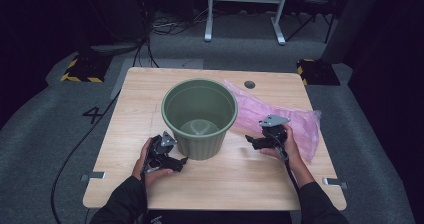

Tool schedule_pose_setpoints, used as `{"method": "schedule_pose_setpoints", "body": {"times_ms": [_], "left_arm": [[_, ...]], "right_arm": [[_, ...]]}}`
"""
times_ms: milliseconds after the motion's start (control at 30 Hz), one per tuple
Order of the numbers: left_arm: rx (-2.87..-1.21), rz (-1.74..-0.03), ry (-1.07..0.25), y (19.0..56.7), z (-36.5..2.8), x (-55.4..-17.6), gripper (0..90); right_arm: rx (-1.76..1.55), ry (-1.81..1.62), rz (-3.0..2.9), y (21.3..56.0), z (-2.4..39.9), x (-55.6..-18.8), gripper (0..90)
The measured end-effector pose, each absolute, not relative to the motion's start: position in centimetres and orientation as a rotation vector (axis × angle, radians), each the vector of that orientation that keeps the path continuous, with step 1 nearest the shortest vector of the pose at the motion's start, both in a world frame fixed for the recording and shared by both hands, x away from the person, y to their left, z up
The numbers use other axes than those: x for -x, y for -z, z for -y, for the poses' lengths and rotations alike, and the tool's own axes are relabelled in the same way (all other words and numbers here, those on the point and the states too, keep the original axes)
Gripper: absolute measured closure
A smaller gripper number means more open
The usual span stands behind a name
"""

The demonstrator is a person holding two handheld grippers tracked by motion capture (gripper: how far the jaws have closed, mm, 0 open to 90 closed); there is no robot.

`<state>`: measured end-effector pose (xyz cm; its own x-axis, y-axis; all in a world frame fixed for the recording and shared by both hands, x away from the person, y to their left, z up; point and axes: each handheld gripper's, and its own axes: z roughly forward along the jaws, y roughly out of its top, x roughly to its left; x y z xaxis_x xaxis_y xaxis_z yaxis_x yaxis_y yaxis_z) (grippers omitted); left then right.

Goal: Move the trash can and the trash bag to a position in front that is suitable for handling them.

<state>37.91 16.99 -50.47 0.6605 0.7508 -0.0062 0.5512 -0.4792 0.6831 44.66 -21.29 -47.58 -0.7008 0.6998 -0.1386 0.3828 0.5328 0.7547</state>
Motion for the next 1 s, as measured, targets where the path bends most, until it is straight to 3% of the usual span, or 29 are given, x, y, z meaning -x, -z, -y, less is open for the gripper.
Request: {"method": "schedule_pose_setpoints", "body": {"times_ms": [300, 567, 767, 867, 933, 1000], "left_arm": [[-2.214, -0.986, -0.387, 50.5, -16.9, -38.1, 0.0], [-2.217, -0.98, -0.388, 50.5, -16.9, -38.1, 0.0], [-2.218, -0.979, -0.388, 50.5, -16.9, -38.1, 0.0], [-2.217, -0.979, -0.388, 50.5, -16.9, -38.1, 0.0], [-2.217, -0.979, -0.388, 50.5, -16.9, -38.1, 0.0], [-2.217, -0.979, -0.389, 50.5, -16.9, -38.1, 0.0]], "right_arm": [[-1.04, -0.962, -2.314, 49.3, 21.8, -47.1, 21.9], [-1.077, -0.99, -2.328, 49.8, 22.2, -47.7, 41.5], [-1.117, -1.033, -2.318, 49.8, 22.9, -47.7, 66.7], [-1.12, -1.02, -2.324, 49.7, 23.0, -47.7, 72.5], [-1.123, -1.008, -2.327, 49.6, 23.0, -47.6, 70.9], [-1.127, -0.97, -2.321, 49.4, 23.0, -47.5, 52.3]]}}
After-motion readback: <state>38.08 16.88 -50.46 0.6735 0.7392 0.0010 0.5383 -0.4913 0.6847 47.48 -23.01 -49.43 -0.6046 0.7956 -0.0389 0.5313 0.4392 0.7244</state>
